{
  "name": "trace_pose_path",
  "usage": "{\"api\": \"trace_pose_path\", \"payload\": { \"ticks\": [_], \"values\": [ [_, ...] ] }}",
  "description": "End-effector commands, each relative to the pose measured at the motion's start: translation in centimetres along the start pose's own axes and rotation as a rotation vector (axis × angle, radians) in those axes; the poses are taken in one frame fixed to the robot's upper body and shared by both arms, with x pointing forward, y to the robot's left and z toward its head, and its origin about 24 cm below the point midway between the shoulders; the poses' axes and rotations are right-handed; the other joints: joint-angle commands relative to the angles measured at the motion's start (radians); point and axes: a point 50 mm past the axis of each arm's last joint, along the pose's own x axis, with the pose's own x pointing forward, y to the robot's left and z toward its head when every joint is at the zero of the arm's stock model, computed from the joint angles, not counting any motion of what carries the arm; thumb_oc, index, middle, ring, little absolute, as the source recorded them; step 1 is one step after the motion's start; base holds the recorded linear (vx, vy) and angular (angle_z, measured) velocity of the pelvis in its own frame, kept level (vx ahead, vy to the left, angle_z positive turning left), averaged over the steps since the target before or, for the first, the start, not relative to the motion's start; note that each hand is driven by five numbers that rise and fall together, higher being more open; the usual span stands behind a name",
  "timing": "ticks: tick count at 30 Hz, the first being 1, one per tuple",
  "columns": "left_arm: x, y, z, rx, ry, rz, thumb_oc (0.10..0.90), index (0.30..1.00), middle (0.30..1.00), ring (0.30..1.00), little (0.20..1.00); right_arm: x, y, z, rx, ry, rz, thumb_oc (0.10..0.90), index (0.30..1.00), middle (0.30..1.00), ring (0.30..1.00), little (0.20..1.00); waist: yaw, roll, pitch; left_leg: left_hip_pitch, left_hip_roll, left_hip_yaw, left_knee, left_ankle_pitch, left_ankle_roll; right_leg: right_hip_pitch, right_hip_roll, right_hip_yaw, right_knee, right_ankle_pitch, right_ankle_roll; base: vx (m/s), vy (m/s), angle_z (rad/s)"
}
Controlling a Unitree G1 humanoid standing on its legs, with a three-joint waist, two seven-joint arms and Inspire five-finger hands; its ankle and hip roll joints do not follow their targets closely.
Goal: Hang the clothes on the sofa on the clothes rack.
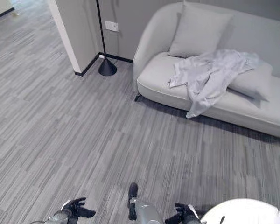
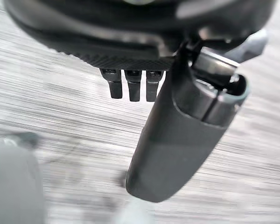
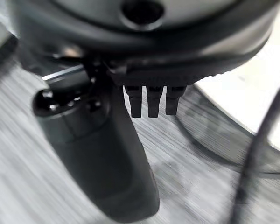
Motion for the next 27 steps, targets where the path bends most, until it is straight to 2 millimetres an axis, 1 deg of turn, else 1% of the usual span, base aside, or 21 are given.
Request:
{"api": "trace_pose_path", "payload": {
  "ticks": [1,2,3,4,5,6,7,8,9,12,14,16,17,18,19,20,21,22,23,25,27],
  "values": [
    [0.2,2.6,1.9,0.010,-0.061,0.063,0.800,0.900,0.900,0.900,0.900,-0.1,-4.4,1.4,-0.015,-0.068,-0.134,0.800,0.900,0.900,0.900,0.900,0.013,-0.022,0.054,-0.112,-0.048,0.018,-0.044,0.018,0.085,0.167,-0.048,0.105,-0.131,0.000,0.139,0.18,-0.150,-0.64],
    [0.1,2.6,2.0,-0.009,-0.068,0.062,0.800,0.900,0.900,0.900,0.900,-0.1,-4.6,1.5,-0.013,-0.064,-0.143,0.800,0.900,0.900,0.900,0.900,0.029,-0.027,0.067,-0.187,-0.036,0.046,-0.032,-0.017,0.108,0.193,-0.049,0.118,-0.131,-0.018,0.133,0.34,-0.112,-0.74],
    [0.1,2.5,2.0,-0.053,-0.078,0.048,0.800,0.900,0.900,0.900,0.900,-0.1,-4.9,1.7,0.005,-0.071,-0.153,0.800,0.900,0.900,0.900,0.900,0.059,-0.031,0.079,-0.279,-0.022,0.093,-0.165,-0.065,0.135,0.242,-0.048,0.137,-0.131,-0.050,0.134,0.35,-0.119,-0.36],
    [0.1,2.5,2.0,-0.053,-0.078,0.048,0.800,0.900,0.900,0.900,0.900,-0.1,-4.9,1.7,0.005,-0.071,-0.153,0.800,0.900,0.900,0.900,0.900,0.059,-0.034,0.077,-0.278,-0.024,0.095,-0.171,-0.061,0.136,0.241,-0.051,0.137,-0.131,-0.050,0.134,0.45,-0.059,-0.58],
    [0.0,2.4,1.8,-0.050,-0.077,0.048,0.800,0.900,0.900,0.900,0.900,-0.1,-5.1,1.9,0.017,-0.082,-0.159,0.800,0.900,0.900,0.900,0.900,0.072,-0.029,0.079,-0.295,-0.026,0.115,-0.354,-0.049,0.140,0.264,-0.044,0.148,-0.131,-0.067,0.142,0.61,0.083,-0.54],
    [-0.1,2.5,2.1,-0.058,-0.099,0.043,0.800,0.900,0.900,0.900,0.900,-0.2,-5.7,2.3,0.033,-0.107,-0.186,0.800,0.900,0.900,0.900,0.900,0.091,0.007,0.064,-0.274,-0.027,0.135,-0.792,0.059,0.117,0.309,-0.021,0.140,-0.131,-0.107,0.150,0.77,0.109,-0.69],
    [-0.1,2.6,2.0,-0.058,-0.099,0.046,0.800,0.900,0.900,0.900,0.900,-0.2,-5.8,2.5,0.032,-0.112,-0.189,0.800,0.900,0.900,0.900,0.900,0.101,0.013,0.059,-0.306,-0.026,0.126,-0.849,0.064,0.106,0.334,-0.012,0.153,-0.131,-0.123,0.147,0.57,0.112,-0.50],
    [-0.1,2.6,2.0,-0.058,-0.099,0.046,0.800,0.900,0.900,0.900,0.900,-0.2,-5.8,2.5,0.032,-0.112,-0.189,0.800,0.900,0.900,0.900,0.900,0.101,0.014,0.057,-0.309,-0.025,0.126,-0.849,0.065,0.106,0.332,-0.011,0.153,-0.131,-0.122,0.147,0.48,0.049,-0.60],
    [-0.2,2.7,1.4,-0.056,-0.073,0.053,0.800,0.900,0.900,0.900,0.900,-0.2,-6.1,2.6,0.024,-0.111,-0.201,0.800,0.900,0.900,0.900,0.900,0.103,0.017,0.051,-0.375,-0.012,0.135,-0.849,0.065,0.078,0.378,0.001,0.175,-0.131,-0.145,0.141,0.51,0.043,-0.93],
    [-0.5,3.1,-0.5,-0.097,-0.023,0.068,0.800,0.900,0.900,0.900,0.900,-0.1,-5.2,2.3,0.005,-0.106,-0.168,0.800,0.900,0.900,0.900,0.900,0.115,0.034,0.019,-0.305,-0.005,0.124,-0.849,0.125,0.074,0.426,0.015,0.215,-0.131,-0.192,0.135,0.59,0.110,-0.95],
    [-0.6,3.6,-1.4,-0.131,0.010,0.091,0.800,0.900,0.900,0.900,0.900,0.0,-4.5,2.7,0.001,-0.113,-0.149,0.800,0.900,0.900,0.900,0.900,0.139,0.008,-0.008,-0.269,-0.009,0.146,-0.849,0.141,0.086,0.461,-0.029,0.228,-0.131,-0.188,0.150,0.58,0.183,-1.01],
    [-0.7,4.0,-2.2,-0.143,0.041,0.110,0.800,0.900,0.900,0.900,0.900,0.1,-3.6,3.7,-0.026,-0.138,-0.114,0.800,0.900,0.900,0.900,0.900,0.168,-0.016,-0.022,-0.204,-0.026,0.206,-0.849,0.094,0.134,0.397,-0.126,0.198,0.096,-0.075,0.225,0.56,0.266,-1.36],
    [-0.7,4.3,-1.8,-0.156,0.028,0.118,0.800,0.900,0.900,0.900,0.900,0.1,-3.4,4.2,-0.037,-0.157,-0.105,0.800,0.900,0.900,0.900,0.900,0.151,-0.012,-0.009,-0.148,-0.037,0.215,-0.849,0.054,0.156,0.272,-0.174,0.169,0.311,0.053,0.255,0.44,0.322,-1.01],
    [-0.7,4.9,-1.3,-0.150,0.014,0.133,0.800,0.900,0.900,0.900,0.900,0.0,-3.7,4.9,-0.029,-0.182,-0.116,0.800,0.900,0.900,0.900,0.900,0.122,0.004,0.009,-0.102,-0.037,0.229,-0.849,0.010,0.181,0.175,-0.222,0.124,0.492,0.134,0.240,0.52,0.349,-0.27],
    [-0.7,5.3,-0.7,-0.160,-0.008,0.146,0.800,0.900,0.900,0.900,0.900,-0.1,-3.5,5.1,-0.021,-0.189,-0.119,0.800,0.900,0.900,0.900,0.900,0.114,0.022,0.019,-0.057,-0.023,0.241,-0.849,-0.035,0.183,0.096,-0.299,0.078,0.549,0.099,0.245,0.43,0.220,0.38],
    [-0.7,5.6,-0.3,-0.171,-0.026,0.154,0.800,0.900,0.900,0.900,0.900,-0.1,-3.5,5.1,-0.016,-0.194,-0.121,0.800,0.900,0.900,0.900,0.900,0.111,0.021,0.027,-0.039,-0.019,0.254,-0.849,-0.043,0.180,0.095,-0.339,0.024,0.473,0.079,0.231,0.43,0.007,0.56],
    [-0.6,5.8,0.5,-0.187,-0.054,0.162,0.800,0.900,0.900,0.900,0.900,-0.2,-4.0,5.3,-0.012,-0.204,-0.137,0.800,0.900,0.900,0.900,0.900,0.102,0.019,0.031,-0.022,-0.017,0.252,-0.849,-0.060,0.168,0.085,-0.338,-0.023,0.275,0.058,0.233,0.33,-0.150,0.59],
    [-0.6,5.9,0.9,-0.190,-0.070,0.165,0.800,0.900,0.900,0.900,0.900,-0.3,-4.3,5.5,-0.003,-0.208,-0.149,0.800,0.900,0.900,0.900,0.900,0.092,0.015,0.033,-0.015,-0.018,0.248,-0.849,-0.069,0.157,0.086,-0.306,-0.025,0.123,0.057,0.237,0.34,-0.178,0.61],
    [-0.7,6.7,-0.3,-0.123,0.018,0.217,0.800,0.900,0.900,0.900,0.900,-0.2,-5.1,4.7,-0.016,-0.169,-0.193,0.800,0.900,0.900,0.900,0.900,0.075,0.005,0.037,-0.001,-0.021,0.249,-0.849,-0.089,0.148,0.099,-0.274,0.012,0.021,0.048,0.243,0.17,-0.107,0.50],
    [-0.6,6.7,0.6,-0.102,-0.034,0.202,0.800,0.900,0.900,0.900,0.900,-0.1,-4.9,4.1,-0.017,-0.151,-0.175,0.800,0.900,0.900,0.900,0.900,0.075,-0.004,0.029,-0.011,-0.028,0.235,-0.849,-0.090,0.145,0.136,-0.253,0.060,-0.060,0.042,0.262,0.18,-0.105,-0.07],
    [-0.6,5.4,1.7,-0.196,-0.110,0.157,0.800,0.900,0.900,0.900,0.900,-0.4,-4.9,3.5,0.008,-0.160,-0.174,0.800,0.900,0.900,0.900,0.900,0.078,-0.018,-0.006,0.006,-0.030,0.223,-0.849,-0.087,0.141,0.190,-0.228,0.055,-0.131,0.062,0.262,0.30,-0.162,-0.03]
  ]
}}
